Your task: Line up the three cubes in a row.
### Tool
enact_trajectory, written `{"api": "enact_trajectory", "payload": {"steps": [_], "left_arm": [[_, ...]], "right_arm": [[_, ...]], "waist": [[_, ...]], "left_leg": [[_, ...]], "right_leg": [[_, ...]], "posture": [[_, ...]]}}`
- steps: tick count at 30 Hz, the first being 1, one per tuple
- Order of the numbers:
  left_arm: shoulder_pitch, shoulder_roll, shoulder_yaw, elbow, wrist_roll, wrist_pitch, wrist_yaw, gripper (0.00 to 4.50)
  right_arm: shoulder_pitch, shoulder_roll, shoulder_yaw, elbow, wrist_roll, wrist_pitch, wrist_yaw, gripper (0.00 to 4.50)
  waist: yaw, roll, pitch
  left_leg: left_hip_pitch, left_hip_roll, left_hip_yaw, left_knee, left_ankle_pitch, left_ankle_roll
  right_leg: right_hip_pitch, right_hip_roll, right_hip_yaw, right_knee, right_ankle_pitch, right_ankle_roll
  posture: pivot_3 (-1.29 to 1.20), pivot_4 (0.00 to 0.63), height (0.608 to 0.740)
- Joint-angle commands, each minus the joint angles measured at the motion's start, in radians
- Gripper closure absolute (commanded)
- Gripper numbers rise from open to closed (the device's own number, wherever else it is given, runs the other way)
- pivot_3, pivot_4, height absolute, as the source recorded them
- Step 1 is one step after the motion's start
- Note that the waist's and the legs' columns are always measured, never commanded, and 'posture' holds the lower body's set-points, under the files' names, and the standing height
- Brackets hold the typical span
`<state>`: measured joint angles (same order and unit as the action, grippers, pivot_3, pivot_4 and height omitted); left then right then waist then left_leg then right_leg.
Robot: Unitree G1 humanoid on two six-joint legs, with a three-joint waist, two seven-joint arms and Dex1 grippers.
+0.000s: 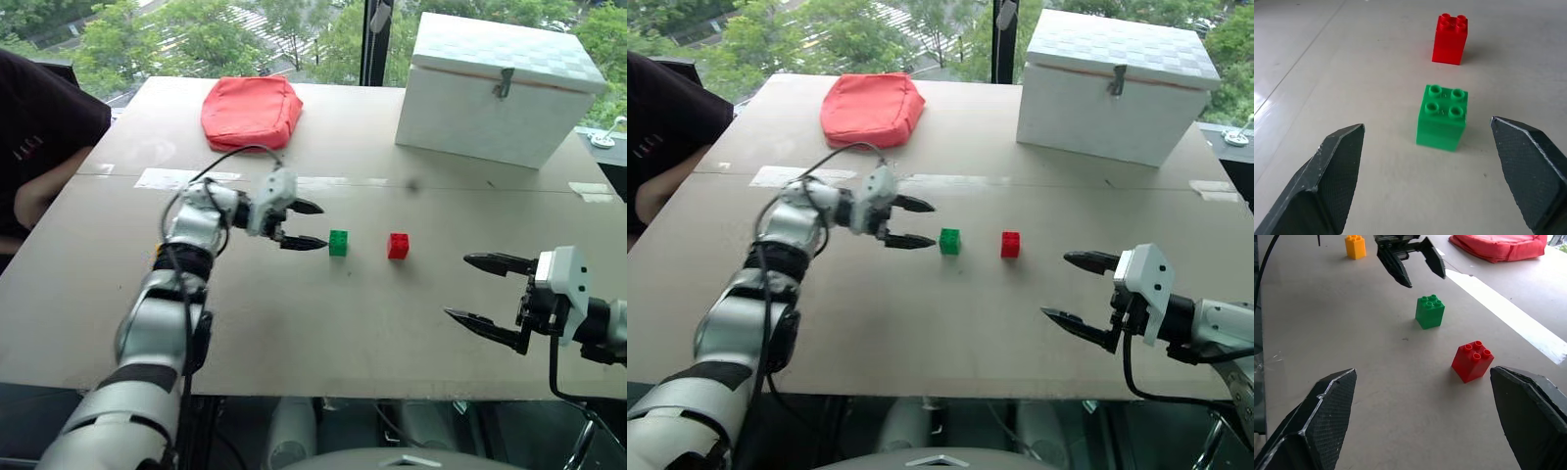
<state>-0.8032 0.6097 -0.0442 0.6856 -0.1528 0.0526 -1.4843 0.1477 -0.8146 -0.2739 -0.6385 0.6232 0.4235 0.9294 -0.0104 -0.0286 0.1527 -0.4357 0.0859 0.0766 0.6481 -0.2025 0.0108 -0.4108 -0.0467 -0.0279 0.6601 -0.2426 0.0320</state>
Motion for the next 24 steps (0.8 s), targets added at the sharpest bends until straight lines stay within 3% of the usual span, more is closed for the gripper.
{"api": "enact_trajectory", "payload": {"steps": [1,5,11,18,24], "left_arm": [[0.157,0.088,0.132,-0.404,-0.145,0.260,0.092,0.30],[0.367,0.127,0.346,-0.674,-0.223,0.457,0.330,0.30],[0.655,0.040,0.654,-0.945,-0.239,0.694,0.724,0.30],[0.751,-0.049,0.744,-1.078,-0.210,0.844,1.023,0.30],[0.751,-0.181,0.688,-1.173,-0.221,0.889,1.167,0.30]], "right_arm": [[-0.048,0.007,0.036,0.016,0.000,-0.034,0.028,0.00],[-0.109,0.028,0.091,0.034,0.013,-0.046,0.049,0.00],[-0.194,0.053,0.179,0.075,0.011,-0.056,0.095,0.00],[-0.269,0.063,0.226,0.145,0.005,-0.065,0.160,0.00],[-0.292,0.063,0.233,0.182,-0.004,-0.074,0.188,0.00]], "waist": [[0.000,0.000,0.000],[0.002,0.000,0.000],[0.000,0.000,0.000],[0.026,-0.003,0.000],[0.026,-0.004,-0.001]], "left_leg": [[0.000,0.000,0.000,0.000,0.000,0.000],[0.002,0.000,-0.002,0.000,0.000,0.000],[0.005,0.001,-0.003,0.001,0.000,0.000],[0.005,0.000,-0.001,0.001,0.000,0.000],[0.005,-0.001,-0.001,0.001,0.000,0.000]], "right_leg": [[0.000,0.000,0.000,0.000,0.000,0.000],[0.002,-0.001,0.000,0.000,0.000,0.000],[0.004,-0.001,0.000,0.000,-0.004,0.000],[0.004,-0.002,-0.004,0.000,-0.002,-0.004],[0.005,-0.004,-0.002,0.000,-0.002,-0.004]], "posture": [[0.00,0.150,0.740],[0.00,0.150,0.740],[0.00,0.150,0.740],[0.00,0.150,0.740],[0.00,0.150,0.740]]}}
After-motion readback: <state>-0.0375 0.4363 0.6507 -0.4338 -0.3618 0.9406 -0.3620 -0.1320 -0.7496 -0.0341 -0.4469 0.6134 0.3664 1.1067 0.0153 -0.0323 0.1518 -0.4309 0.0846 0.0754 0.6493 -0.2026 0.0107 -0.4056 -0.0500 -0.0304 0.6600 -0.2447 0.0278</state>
